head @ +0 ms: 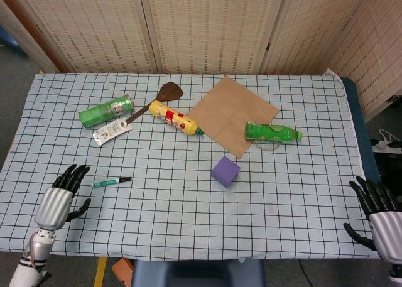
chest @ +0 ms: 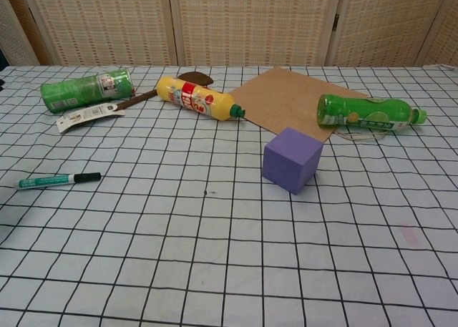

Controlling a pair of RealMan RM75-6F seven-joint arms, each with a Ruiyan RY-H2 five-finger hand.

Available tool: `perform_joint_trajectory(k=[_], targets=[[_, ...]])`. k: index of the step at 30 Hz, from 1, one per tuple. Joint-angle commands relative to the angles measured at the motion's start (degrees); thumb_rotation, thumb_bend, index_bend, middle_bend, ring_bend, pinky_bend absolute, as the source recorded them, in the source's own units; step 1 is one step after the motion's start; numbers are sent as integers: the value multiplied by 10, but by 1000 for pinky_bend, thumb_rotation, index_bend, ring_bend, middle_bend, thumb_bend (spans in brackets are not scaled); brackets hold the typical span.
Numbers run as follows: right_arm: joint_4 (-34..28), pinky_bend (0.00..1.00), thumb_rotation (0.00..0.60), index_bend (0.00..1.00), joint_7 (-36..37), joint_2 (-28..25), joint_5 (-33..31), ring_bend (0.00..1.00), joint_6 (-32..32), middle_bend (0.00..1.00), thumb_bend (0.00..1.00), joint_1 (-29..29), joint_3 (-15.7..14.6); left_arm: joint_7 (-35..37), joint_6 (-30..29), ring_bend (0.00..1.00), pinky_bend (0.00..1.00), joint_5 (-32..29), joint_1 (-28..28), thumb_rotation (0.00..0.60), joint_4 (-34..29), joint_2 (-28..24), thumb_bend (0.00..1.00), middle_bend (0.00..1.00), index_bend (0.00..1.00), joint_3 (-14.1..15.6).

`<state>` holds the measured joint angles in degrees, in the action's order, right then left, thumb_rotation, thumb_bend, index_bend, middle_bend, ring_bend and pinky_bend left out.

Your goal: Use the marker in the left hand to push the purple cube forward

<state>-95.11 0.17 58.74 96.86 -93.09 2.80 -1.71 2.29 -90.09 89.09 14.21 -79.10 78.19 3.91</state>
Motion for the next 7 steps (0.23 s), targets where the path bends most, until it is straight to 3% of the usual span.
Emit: perform_joint_trajectory(k=[1,7], targets=[[5,0,600,0,-5,6,8,0,-2,0,129,1,-1,-32,8,0,184,-16,-38,600,-101,-77,346,22,22,34],[4,0,600,0,-3,1,21,0,-7,0,129,6,-12,-44,7,0,186,2,-45,600,-115,-82,343,12,21,29]])
